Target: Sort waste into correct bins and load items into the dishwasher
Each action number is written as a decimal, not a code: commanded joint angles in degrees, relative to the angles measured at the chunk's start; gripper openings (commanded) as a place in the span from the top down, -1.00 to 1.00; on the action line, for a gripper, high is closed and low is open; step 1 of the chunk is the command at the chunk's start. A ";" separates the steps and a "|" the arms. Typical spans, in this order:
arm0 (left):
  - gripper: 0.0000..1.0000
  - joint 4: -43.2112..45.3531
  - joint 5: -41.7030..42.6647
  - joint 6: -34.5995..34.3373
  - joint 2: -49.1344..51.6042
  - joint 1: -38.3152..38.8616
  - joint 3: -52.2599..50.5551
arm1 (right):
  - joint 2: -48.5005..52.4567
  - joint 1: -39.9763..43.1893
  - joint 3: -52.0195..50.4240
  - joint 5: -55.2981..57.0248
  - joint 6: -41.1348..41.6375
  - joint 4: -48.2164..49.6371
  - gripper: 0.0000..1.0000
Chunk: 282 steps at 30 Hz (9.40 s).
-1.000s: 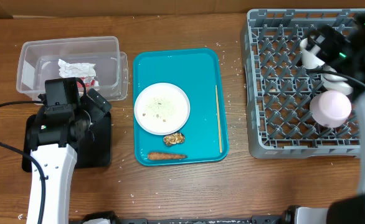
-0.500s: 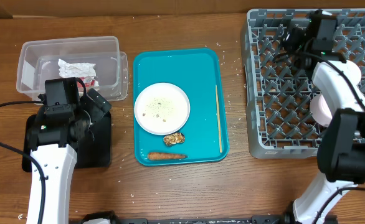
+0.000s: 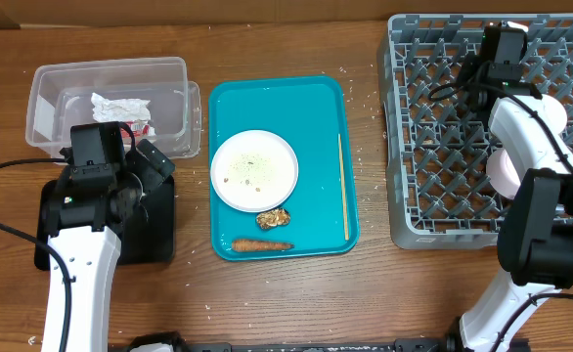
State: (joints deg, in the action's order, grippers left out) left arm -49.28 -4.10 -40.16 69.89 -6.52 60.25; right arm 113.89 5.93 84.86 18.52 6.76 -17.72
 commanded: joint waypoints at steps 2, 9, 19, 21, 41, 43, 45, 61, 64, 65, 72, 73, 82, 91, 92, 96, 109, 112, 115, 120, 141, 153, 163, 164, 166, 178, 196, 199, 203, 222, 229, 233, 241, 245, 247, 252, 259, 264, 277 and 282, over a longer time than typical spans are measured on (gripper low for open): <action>-1.00 0.02 0.09 -0.35 -0.24 -0.22 0.59 | -1.18 0.17 0.79 6.56 -0.79 -1.31 0.85; -0.99 0.02 0.09 -0.35 -0.24 -0.22 0.59 | -5.46 0.20 4.24 13.57 0.92 -8.79 0.92; -1.00 0.02 0.09 -0.33 -0.24 -0.22 0.59 | -16.76 -2.21 10.14 -28.28 2.40 -19.54 -0.24; -0.99 0.04 0.09 -0.35 -0.24 -0.22 0.59 | -18.53 -2.97 10.14 -42.05 2.40 -19.80 -0.45; -1.00 0.02 0.09 -0.35 -0.24 -0.22 0.59 | -6.14 -28.41 8.90 -36.33 -0.57 -34.05 -1.00; -1.00 0.02 0.11 -0.35 -0.24 -0.22 0.59 | -3.76 -29.77 8.90 -36.33 -0.20 -34.05 -1.00; -0.99 0.02 0.09 -0.35 -0.24 -0.22 0.59 | -2.10 -30.45 8.90 -36.33 2.16 -34.01 -1.00; -0.99 0.02 0.11 -0.33 -0.24 -0.22 0.59 | -14.51 -21.16 12.74 -18.86 9.84 -42.93 -1.00; -1.00 0.02 0.09 -0.35 -0.24 -0.22 0.59 | -19.67 -14.93 13.25 -18.14 11.13 -44.13 -1.00; -0.99 0.04 0.09 -0.33 -0.24 -0.22 0.59 | -20.74 -13.46 13.27 -18.12 11.08 -44.33 -1.00; -1.00 0.04 -2.69 -0.13 -0.24 -0.22 0.59 | -24.20 -0.24 13.25 -12.04 11.10 -45.51 -1.00; -0.99 0.04 -2.69 -0.13 -0.24 -0.22 0.59 | -24.06 1.68 13.11 -12.11 11.08 -45.55 -1.00; -1.00 -2.51 30.05 -2.29 -0.24 -0.22 0.59 | -24.06 10.12 13.03 -12.11 11.08 -45.51 -1.00; -0.99 2.64 41.16 4.04 -0.02 12.04 1.97 | -24.06 10.32 13.03 -12.13 11.08 -45.51 -1.00; -0.99 2.08 38.05 3.98 0.26 14.97 2.82 | -24.06 10.32 13.03 -12.11 11.08 -45.53 -1.00; -1.00 -4.24 21.51 3.76 4.85 28.30 11.02 | -24.06 10.32 13.03 -12.11 11.08 -45.53 -1.00; -1.00 0.87 -4.83 4.50 25.33 39.89 24.61 | -24.06 10.32 13.03 -12.11 11.08 -45.53 -1.00; -1.00 5.29 -3.80 11.26 30.03 40.13 24.74 | -24.06 10.32 13.03 -12.13 11.08 -45.53 -1.00; -1.00 7.52 -4.81 13.81 33.97 40.48 24.79 | -24.06 10.32 13.03 -12.13 11.08 -45.51 -1.00; -1.00 8.13 -8.81 13.84 37.09 40.19 24.79 | -24.06 10.32 13.03 -12.11 11.08 -45.53 -1.00; -0.63 7.78 -6.78 17.49 48.85 41.62 24.61 | -24.06 10.32 13.03 -12.13 11.08 -45.53 -1.00; -0.25 7.98 -6.64 19.63 48.89 42.07 24.24 | -24.06 10.32 13.03 -12.13 11.08 -45.53 -1.00; -0.15 7.78 -6.82 19.61 49.62 42.69 24.13 | -24.06 10.32 13.03 -12.13 11.08 -45.53 -1.00; -0.11 7.58 -6.80 19.61 49.83 42.73 24.13 | -24.06 10.32 13.03 -12.11 11.08 -45.53 -1.00; -0.10 7.30 -6.80 19.61 50.62 42.84 24.13 | -24.06 10.32 13.03 -12.11 11.08 -45.53 -1.00; 0.40 5.92 -10.08 20.48 51.39 43.36 24.48 | -24.06 10.32 13.03 -12.11 11.08 -45.53 -1.00; 0.92 -4.15 -17.07 19.91 51.17 48.11 34.42 | -24.06 10.32 13.03 -12.11 11.08 -45.53 -1.00; 0.92 -6.67 -21.18 17.29 51.17 49.00 36.28 | -24.06 10.32 13.03 -12.11 11.08 -45.53 -1.00; 0.92 -10.86 -23.89 16.06 51.17 49.94 39.32 | -24.06 10.32 13.03 -12.13 11.08 -45.53 -1.00; 0.91 -41.38 -30.08 -14.32 50.95 46.97 55.80 | -24.06 10.32 13.03 -12.13 11.08 -45.53 -1.00; 0.91 -44.57 -28.65 -16.04 47.93 40.35 57.66 | -24.06 10.32 13.03 -12.13 11.08 -45.53 -1.00; 0.92 -45.05 -25.94 -15.67 44.44 33.90 57.66 | -24.06 10.32 13.03 -12.13 11.08 -45.53 -1.00; 0.91 -44.83 -16.13 -10.54 41.70 18.36 57.53 | -24.06 10.32 13.03 -12.11 11.08 -45.53 -1.00; 0.91 -42.58 -11.26 -7.54 41.75 10.45 56.43 | -24.06 10.32 13.03 -12.13 11.08 -45.53 -1.00; 0.91 -41.90 -10.47 -7.32 41.75 7.30 56.13 | -24.06 10.32 13.03 -12.13 11.08 -45.53 -1.00; 0.92 -40.46 -7.28 -4.31 41.77 1.49 56.13 | -24.06 10.32 13.03 -12.13 11.08 -45.53 -1.00; 0.91 -38.66 -5.81 -3.54 42.36 -1.40 55.41 | -24.06 10.32 13.03 -12.11 11.08 -45.53 -1.00; 0.91 -34.18 -1.90 -3.52 42.38 -1.60 51.69 | -24.06 10.32 13.03 -12.13 11.08 -45.53 -1.00; 0.92 -28.63 2.38 -4.70 42.40 -1.60 44.00 | -24.06 10.32 13.03 -12.11 11.08 -45.53 -1.00; 0.92 -28.39 6.93 -3.78 42.40 -1.62 44.00 | -24.06 10.32 13.03 -12.13 11.08 -45.53 -1.00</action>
State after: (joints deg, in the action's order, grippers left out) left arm -77.71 -0.51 -44.77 112.86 -7.92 104.60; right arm 90.06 16.14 97.25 6.00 17.78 -63.26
